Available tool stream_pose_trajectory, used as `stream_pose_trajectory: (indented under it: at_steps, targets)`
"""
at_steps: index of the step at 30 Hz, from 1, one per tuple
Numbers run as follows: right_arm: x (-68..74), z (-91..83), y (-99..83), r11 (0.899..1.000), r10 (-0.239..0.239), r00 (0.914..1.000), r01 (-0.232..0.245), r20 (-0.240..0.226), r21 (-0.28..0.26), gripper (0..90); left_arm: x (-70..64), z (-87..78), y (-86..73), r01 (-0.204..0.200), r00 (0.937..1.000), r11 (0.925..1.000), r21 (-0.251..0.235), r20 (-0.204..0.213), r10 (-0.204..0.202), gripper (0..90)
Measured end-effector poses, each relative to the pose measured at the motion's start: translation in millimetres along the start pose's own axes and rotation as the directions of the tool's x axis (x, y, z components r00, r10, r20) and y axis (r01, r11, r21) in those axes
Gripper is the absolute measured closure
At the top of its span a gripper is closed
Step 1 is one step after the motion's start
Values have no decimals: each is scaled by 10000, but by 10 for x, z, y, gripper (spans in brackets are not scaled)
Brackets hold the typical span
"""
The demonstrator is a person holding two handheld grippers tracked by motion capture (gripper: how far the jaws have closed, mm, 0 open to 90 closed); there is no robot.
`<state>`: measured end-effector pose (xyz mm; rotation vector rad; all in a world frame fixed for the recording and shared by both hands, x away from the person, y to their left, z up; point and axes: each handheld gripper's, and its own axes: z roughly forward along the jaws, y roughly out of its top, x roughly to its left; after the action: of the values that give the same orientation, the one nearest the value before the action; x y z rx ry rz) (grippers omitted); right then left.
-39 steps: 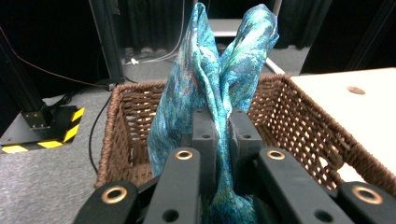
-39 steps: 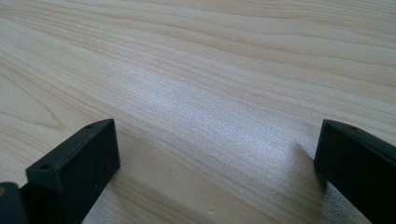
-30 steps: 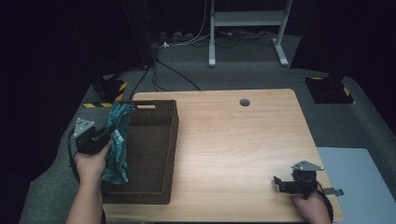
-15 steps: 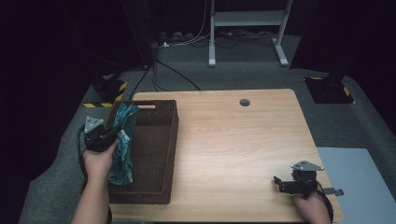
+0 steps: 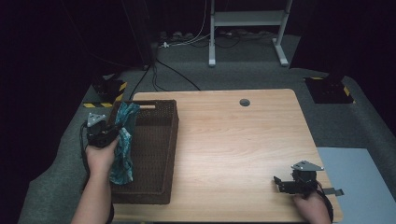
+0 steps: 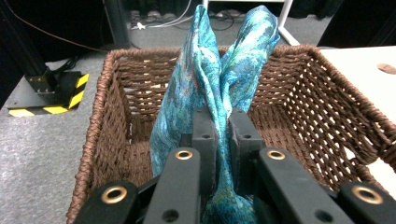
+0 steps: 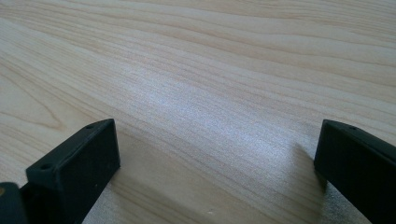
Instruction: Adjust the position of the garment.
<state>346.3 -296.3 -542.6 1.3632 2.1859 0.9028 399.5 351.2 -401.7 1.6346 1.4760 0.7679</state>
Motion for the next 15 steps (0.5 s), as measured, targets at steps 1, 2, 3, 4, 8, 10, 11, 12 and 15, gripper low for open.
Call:
stream_pose_trajectory:
  at_steps: [1, 2, 3, 4, 8, 10, 11, 12, 15]
  targets:
    - [0, 0, 0, 10000, -1, 10000, 1, -1, 1, 0, -1, 7, 4, -8, 10000, 10000, 29, -12, 8, 832]
    - [0, 0, 0, 10000, -1, 10000, 1, 0, 1, 0, -5, 19, 9, 37, 10000, 10000, 64, -19, -37, 832]
    - [0, 0, 0, 10000, -1, 10000, 1, -1, 1, 0, -9, 29, 13, 31, 10000, 9999, 101, -19, -31, 832]
    - [0, 0, 0, 10000, 1, 10000, -1, -1, 2, 0, -16, 38, 18, -1, 10000, 9999, 132, -20, 1, 832]
    - [0, 0, 0, 10000, -1, 10000, 1, -2, 0, 0, -45, 73, 31, -58, 10000, 9997, 237, -45, 59, 832]
    - [-1, 0, 0, 10000, 3, 10000, -3, -5, -1, 0, -54, 83, 31, -7, 10000, 9998, 217, -12, 7, 832]
    - [-1, -1, 0, 10000, 5, 10000, -5, -7, -3, 0, -59, 87, 29, -13, 10000, 9998, 213, -16, 14, 831]
    - [-2, -1, 0, 10000, 7, 10000, -7, -10, -6, 0, -65, 91, 28, -27, 10000, 9997, 238, -32, 28, 832]
    - [-2, -1, 0, 10000, 7, 10000, -7, -13, -7, 1, -85, 101, 26, -113, 9999, 9995, 303, -50, 114, 832]
